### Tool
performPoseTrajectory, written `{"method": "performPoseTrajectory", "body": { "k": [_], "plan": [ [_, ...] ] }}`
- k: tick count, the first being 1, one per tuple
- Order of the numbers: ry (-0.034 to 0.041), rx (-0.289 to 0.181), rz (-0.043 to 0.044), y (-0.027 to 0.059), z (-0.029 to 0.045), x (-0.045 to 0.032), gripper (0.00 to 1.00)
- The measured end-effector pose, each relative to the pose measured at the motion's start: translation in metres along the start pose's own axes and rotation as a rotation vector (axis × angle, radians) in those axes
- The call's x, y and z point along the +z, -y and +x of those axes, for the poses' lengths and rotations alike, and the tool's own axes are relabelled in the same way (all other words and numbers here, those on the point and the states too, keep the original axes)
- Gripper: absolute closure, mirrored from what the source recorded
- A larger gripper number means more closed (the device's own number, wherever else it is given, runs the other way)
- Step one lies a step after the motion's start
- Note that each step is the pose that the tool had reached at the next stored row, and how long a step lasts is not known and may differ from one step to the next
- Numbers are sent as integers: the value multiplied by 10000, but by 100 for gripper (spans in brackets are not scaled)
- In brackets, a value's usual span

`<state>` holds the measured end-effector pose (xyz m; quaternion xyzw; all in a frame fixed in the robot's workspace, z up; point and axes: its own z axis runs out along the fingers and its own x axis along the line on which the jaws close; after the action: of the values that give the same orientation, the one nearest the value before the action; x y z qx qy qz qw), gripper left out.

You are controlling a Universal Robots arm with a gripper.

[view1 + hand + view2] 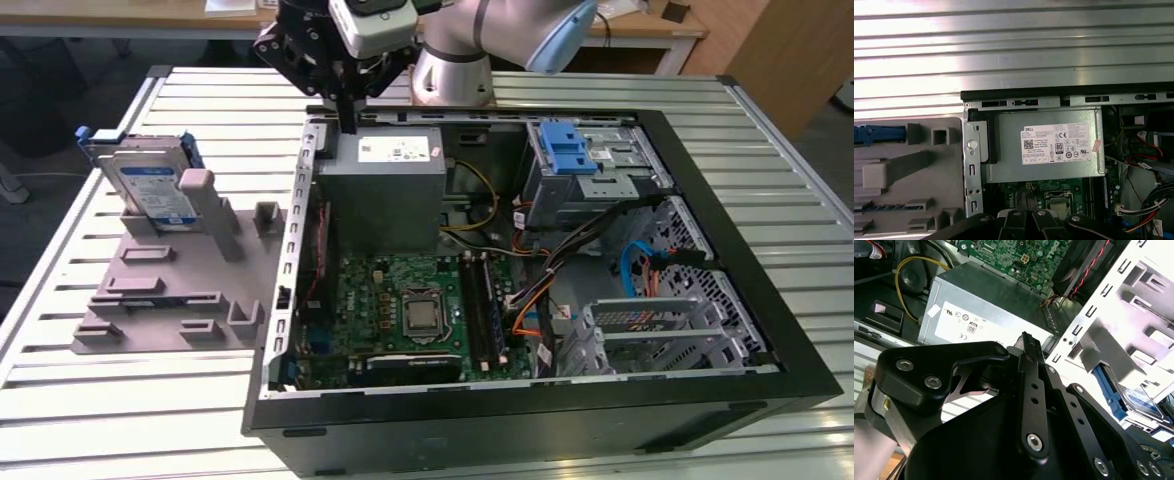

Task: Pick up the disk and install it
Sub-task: 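Reach for the disk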

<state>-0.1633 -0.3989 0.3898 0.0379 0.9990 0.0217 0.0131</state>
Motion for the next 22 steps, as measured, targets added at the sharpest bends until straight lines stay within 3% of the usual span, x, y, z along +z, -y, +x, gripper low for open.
{"method": "performPoseTrajectory", "body": {
  "k": [22],
  "plan": [
    [0, 1, 0, 6, 74, 4, 89]
  ]
}}
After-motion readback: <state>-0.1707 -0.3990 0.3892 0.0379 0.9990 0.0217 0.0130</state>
